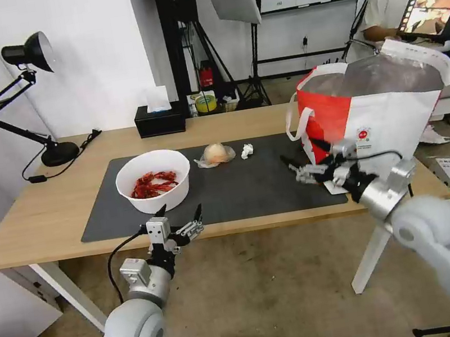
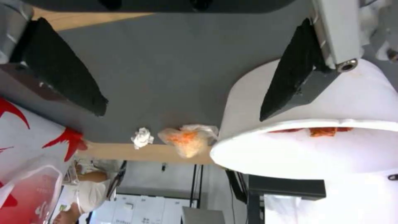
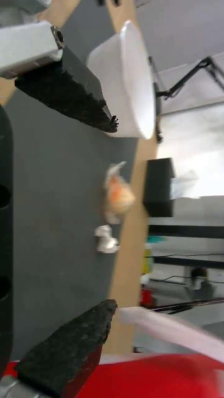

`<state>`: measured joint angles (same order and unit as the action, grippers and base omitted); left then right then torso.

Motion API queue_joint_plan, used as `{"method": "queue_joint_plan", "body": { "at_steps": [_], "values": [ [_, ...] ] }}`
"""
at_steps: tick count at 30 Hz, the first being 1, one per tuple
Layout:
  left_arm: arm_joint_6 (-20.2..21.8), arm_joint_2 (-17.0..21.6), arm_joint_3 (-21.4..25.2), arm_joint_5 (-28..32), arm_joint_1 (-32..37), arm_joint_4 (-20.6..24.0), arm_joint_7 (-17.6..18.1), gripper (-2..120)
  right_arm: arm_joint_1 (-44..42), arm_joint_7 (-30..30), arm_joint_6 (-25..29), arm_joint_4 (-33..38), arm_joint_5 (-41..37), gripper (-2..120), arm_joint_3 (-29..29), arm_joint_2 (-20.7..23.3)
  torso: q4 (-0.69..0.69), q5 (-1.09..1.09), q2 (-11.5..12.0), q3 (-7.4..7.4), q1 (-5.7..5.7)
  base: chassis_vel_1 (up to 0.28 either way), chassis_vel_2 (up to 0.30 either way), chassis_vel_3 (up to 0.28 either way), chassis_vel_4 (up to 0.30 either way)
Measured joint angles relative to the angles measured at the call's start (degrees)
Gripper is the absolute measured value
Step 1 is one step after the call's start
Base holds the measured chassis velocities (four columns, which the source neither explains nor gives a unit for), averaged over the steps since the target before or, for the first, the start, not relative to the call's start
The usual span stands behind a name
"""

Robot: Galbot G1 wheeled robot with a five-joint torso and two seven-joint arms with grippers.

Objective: Pick up the trash from the table and place it into the takeout bag.

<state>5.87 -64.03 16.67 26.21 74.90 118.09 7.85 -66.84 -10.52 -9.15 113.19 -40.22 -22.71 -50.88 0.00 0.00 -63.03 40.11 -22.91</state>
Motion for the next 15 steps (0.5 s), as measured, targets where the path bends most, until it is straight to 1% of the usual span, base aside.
{"method": "queue_joint_plan", "body": {
  "at_steps": [10, 15],
  "values": [
    [-0.87, 0.31, 1.26, -0.38, 0.71, -0.65, -0.81, 100, -3.00, 3.79, -2.02, -0.76, 2.03, 100, 0.16, -2.72, 0.00, -0.01, 0.00, 0.00, 0.00, 0.000, 0.000, 0.000, 0.000],
    [-0.93, 0.39, 2.01, -0.50, 1.36, -0.71, -1.16, 100, -3.37, 4.26, -2.04, -2.13, 2.59, 100, 0.77, -3.78, 0.00, -0.01, 0.00, 0.00, -0.01, 0.000, 0.000, 0.000, 0.000]
  ]
}}
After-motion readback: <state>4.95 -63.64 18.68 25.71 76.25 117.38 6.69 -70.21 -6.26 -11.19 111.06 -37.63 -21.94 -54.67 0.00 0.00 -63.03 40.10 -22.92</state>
